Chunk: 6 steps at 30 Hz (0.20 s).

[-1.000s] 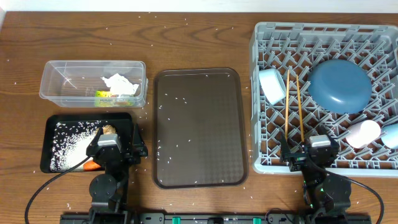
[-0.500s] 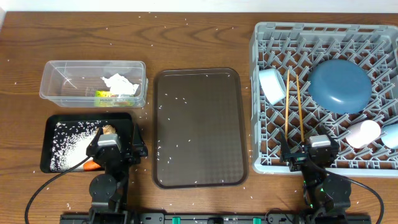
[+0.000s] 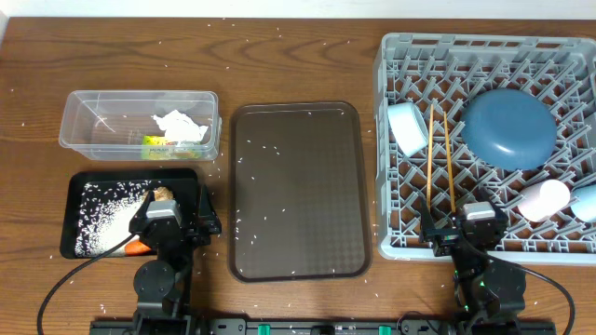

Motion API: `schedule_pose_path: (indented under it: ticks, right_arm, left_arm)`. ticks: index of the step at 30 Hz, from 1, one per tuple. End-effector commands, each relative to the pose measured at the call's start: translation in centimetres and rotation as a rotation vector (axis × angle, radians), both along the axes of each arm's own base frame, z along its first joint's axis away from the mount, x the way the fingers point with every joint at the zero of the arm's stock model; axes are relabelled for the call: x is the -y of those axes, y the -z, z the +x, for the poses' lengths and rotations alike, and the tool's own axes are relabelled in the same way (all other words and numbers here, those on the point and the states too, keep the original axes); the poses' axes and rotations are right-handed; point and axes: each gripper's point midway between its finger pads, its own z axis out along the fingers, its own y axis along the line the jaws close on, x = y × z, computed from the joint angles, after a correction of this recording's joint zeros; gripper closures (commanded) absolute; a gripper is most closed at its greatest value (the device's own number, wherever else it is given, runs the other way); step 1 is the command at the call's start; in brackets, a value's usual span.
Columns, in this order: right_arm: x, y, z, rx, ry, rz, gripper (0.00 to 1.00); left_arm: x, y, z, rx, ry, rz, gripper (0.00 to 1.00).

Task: Sort waste into correct bins and load items into the dishwasher rack

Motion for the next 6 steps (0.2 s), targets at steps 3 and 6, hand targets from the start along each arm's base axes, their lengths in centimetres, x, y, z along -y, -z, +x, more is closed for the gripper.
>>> schedule_pose_path:
  ticks: [3, 6]
  right_arm:
    - [0.56, 0.02, 0.04, 0.004, 0.023, -0.011, 0.01]
    - [0.56, 0.02, 0.04, 0.004, 0.023, -0.011, 0.01]
  left_arm:
    - [-0.05, 0.94, 0.01, -0.022, 0.0, 0.018, 0.02]
    - [-0.05, 0.94, 0.01, -0.022, 0.0, 0.018, 0.02]
